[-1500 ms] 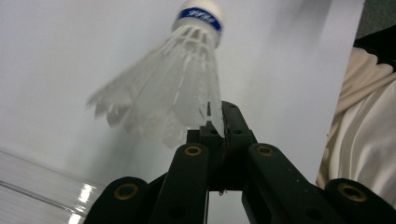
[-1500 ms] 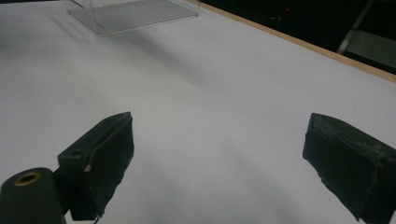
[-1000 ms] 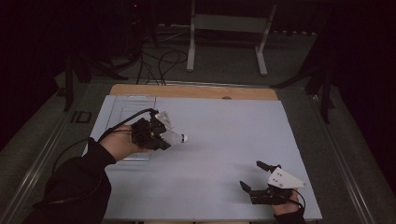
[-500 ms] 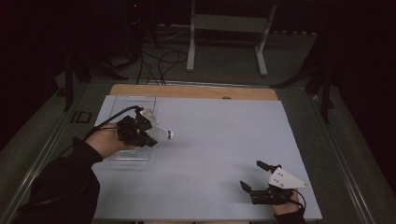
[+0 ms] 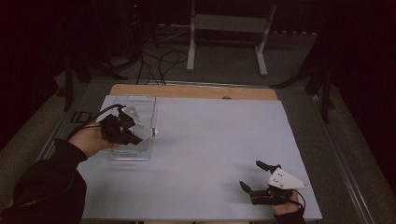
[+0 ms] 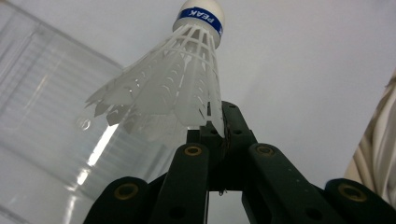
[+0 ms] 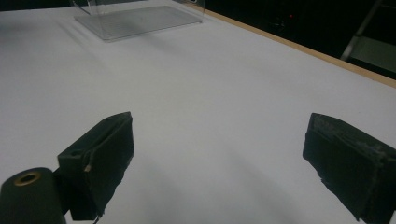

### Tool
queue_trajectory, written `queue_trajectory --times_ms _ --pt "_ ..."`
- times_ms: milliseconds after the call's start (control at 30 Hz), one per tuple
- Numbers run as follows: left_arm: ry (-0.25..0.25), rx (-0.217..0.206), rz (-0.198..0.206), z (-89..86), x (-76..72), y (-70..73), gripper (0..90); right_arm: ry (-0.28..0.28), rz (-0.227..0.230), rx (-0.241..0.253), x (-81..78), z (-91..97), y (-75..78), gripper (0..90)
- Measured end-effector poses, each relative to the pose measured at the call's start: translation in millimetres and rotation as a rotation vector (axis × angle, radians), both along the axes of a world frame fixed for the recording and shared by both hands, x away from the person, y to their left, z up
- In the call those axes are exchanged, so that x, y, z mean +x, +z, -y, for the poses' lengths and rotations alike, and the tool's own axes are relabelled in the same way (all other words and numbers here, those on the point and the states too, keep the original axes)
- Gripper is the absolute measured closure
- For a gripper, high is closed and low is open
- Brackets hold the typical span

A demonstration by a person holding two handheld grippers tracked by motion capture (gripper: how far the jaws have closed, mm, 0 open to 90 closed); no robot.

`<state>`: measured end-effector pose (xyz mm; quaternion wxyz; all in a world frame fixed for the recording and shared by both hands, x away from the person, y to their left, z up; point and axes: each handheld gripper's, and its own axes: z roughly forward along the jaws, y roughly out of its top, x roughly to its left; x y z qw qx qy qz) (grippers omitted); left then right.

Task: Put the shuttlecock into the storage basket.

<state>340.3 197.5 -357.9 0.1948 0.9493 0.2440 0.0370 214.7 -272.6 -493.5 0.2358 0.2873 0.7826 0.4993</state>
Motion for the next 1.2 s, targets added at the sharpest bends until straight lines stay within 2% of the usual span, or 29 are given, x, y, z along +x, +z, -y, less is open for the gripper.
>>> queue_trajectory --times_ms 167,200,467,600,767,833,867,1033,1200 --pt "0.006 -0.002 0.003 -11.7 1.1 -1.1 90.0 -0.002 -0.010 0.001 0.2 -0.2 -0.5 8.9" --pt "0.016 -0.017 -0.003 -17.3 2.5 -1.8 90.0 -0.002 -0.011 0.000 0.2 -0.4 -0.5 8.9" --pt "0.027 -0.002 -0.013 -31.4 8.7 -10.4 90.0 0.000 -0.012 -0.003 0.6 -1.4 -0.9 8.9" --pt "0.044 0.002 -0.006 -34.3 12.6 -12.2 90.0 0.002 -0.011 -0.006 1.1 -1.6 -1.3 8.9" --pt "0.036 0.005 0.001 -35.6 16.0 -13.5 90.0 0.002 -0.012 -0.004 1.1 -1.5 -1.3 8.9" --pt "0.026 0.000 0.013 -36.3 17.6 -15.3 90.0 0.000 -0.016 -0.005 1.1 -1.6 -1.3 8.9" --pt "0.037 -0.011 0.017 -36.6 19.2 -17.8 90.0 0.000 -0.018 -0.006 1.1 -1.5 -1.4 8.9" --pt "0.023 -0.007 0.003 -35.1 23.6 -25.1 90.0 -0.001 -0.018 -0.007 1.1 -1.3 -1.4 8.9" --pt "0.034 -0.007 -0.007 -35.0 27.8 -31.9 89.9 0.001 -0.015 -0.008 0.8 -1.2 -1.0 8.9"
